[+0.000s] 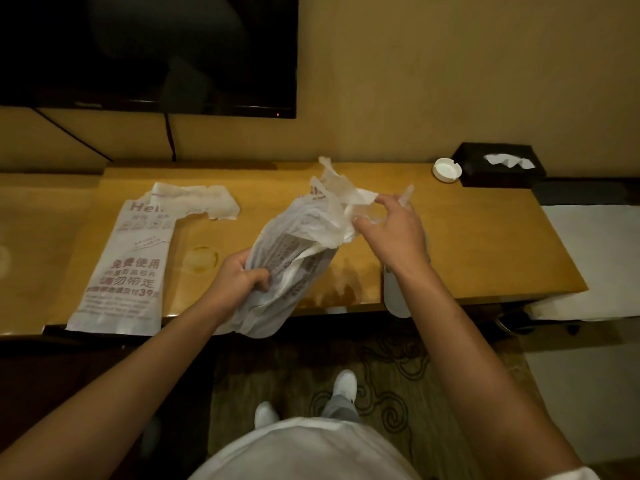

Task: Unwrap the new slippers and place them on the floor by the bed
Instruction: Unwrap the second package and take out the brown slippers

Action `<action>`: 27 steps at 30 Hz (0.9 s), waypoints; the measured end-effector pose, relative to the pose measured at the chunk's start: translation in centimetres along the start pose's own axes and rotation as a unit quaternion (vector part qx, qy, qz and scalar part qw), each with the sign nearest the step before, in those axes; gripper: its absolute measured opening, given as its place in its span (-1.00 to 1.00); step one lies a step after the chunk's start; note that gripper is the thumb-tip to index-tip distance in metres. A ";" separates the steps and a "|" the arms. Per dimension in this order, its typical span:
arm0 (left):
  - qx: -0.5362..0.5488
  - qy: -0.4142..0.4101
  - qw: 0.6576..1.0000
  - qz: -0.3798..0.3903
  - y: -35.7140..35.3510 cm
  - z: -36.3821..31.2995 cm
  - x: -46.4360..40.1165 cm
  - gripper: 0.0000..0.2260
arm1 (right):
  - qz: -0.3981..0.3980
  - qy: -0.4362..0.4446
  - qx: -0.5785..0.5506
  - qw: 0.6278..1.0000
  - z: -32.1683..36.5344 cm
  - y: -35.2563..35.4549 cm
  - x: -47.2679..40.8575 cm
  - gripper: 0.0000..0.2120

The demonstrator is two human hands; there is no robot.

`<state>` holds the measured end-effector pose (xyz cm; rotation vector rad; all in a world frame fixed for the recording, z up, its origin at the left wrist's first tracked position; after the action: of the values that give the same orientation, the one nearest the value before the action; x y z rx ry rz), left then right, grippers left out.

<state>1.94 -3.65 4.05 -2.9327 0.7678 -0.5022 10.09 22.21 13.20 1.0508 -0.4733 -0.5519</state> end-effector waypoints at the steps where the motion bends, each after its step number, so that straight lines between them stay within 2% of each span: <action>1: 0.001 0.000 1.000 0.009 0.1 -0.1 0.0 -0.72 | 0.006 -0.009 0.016 1.000 0.0 0.5 -0.1 -0.36; 3: 0.006 0.002 1.000 0.025 0.2 -0.2 0.2 -0.69 | -0.017 -0.031 0.063 0.997 -0.2 1.7 -0.1 -0.32; 5: 0.005 0.002 0.999 0.031 0.2 -0.4 0.3 -0.67 | -0.118 -0.019 0.076 0.990 0.2 3.6 0.7 -0.45; 7: -0.001 0.002 1.000 0.031 0.2 -0.5 0.2 -0.69 | -0.245 0.071 0.016 0.967 1.6 5.3 2.0 -0.73; 8: -0.006 0.002 1.000 0.030 0.1 -0.6 0.1 -0.71 | -0.267 0.135 -0.013 0.954 2.5 5.9 2.6 -0.83; 9: -0.010 0.003 1.000 0.028 0.0 -0.6 -0.1 -0.73 | -0.248 0.200 -0.040 0.947 3.4 6.1 3.0 -0.89; 11: -0.013 0.002 1.000 0.028 -0.3 -0.8 -0.4 -0.75 | -0.133 0.286 -0.073 0.946 5.0 5.6 3.5 -0.91; 13: -0.007 -0.001 0.999 0.042 -0.7 -1.1 -0.7 -0.71 | -0.035 0.302 -0.055 0.951 5.7 4.3 3.3 -0.86; 14: -0.003 -0.002 0.999 0.052 -0.9 -1.1 -0.7 -0.68 | -0.023 0.294 -0.042 0.954 5.7 3.7 3.0 -0.84; 17: -0.004 0.002 0.998 0.061 -0.9 -1.3 -0.9 -0.67 | -0.022 0.258 -0.053 0.964 5.1 3.0 2.0 -0.83; 19: -0.010 0.005 0.998 0.060 -0.8 -1.2 -1.1 -0.70 | -0.015 0.244 -0.042 0.969 4.6 2.8 1.4 -0.76; 23: -0.028 0.004 0.998 0.062 -1.2 -0.9 -1.3 -0.75 | 0.019 0.259 -0.016 0.966 4.3 2.3 1.1 -0.67; 27: -0.056 -0.003 0.997 0.059 -2.0 -1.2 -1.0 -0.84 | -0.040 0.300 -0.007 0.953 5.2 2.5 1.5 -0.83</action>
<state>1.68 -1.37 5.24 -2.9634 0.9932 -0.4548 8.62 18.76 17.79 1.1644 0.1106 -0.2813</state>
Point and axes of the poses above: each hand's wrist, its own x-axis away from the middle knuckle, its own y-axis out of the back of the hand, z = x × y, the point moved 3 cm from there along -x, towards the middle knuckle, and after that the axes turned 13 degrees about x, right-handed, at the moved point
